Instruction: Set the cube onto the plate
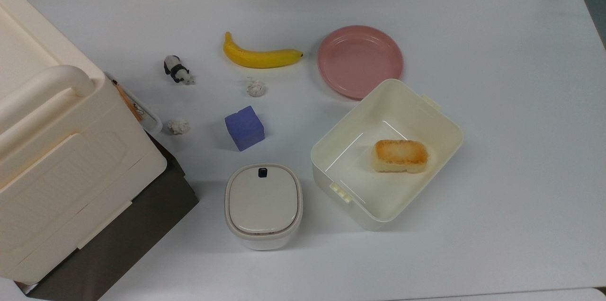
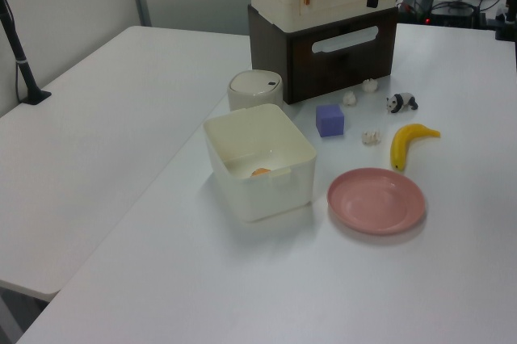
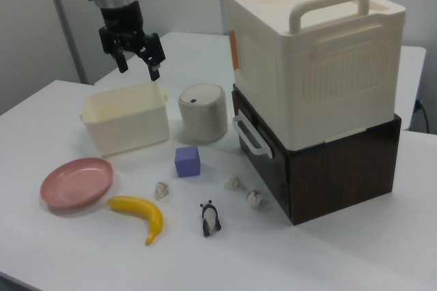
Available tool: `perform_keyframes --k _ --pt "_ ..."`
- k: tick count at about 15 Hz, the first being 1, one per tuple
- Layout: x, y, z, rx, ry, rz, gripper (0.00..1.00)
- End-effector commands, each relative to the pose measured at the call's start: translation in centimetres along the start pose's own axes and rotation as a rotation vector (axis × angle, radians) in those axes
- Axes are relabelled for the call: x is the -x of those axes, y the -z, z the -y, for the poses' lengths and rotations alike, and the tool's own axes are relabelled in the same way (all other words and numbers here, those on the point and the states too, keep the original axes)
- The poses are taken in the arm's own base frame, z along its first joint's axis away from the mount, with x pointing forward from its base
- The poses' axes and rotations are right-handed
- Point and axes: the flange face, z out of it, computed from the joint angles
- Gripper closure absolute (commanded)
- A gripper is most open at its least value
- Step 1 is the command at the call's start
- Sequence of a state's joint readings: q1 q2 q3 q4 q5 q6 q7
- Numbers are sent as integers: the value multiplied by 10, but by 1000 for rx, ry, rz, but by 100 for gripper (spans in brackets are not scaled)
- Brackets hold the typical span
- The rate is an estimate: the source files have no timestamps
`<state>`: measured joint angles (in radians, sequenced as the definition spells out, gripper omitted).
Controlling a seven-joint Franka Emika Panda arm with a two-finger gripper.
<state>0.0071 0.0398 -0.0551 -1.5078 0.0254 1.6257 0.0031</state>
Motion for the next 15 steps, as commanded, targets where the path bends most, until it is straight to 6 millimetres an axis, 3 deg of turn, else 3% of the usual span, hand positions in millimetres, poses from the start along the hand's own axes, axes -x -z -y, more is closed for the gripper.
perform_keyframes --k 1,4,11,15 --pt "4 -1 3 -11 -6 9 0" --pt "9 2 -3 -9 -13 33 0" --pt "8 -12 -3 10 -7 52 0" --pt "-1 -45 5 89 35 -19 0"
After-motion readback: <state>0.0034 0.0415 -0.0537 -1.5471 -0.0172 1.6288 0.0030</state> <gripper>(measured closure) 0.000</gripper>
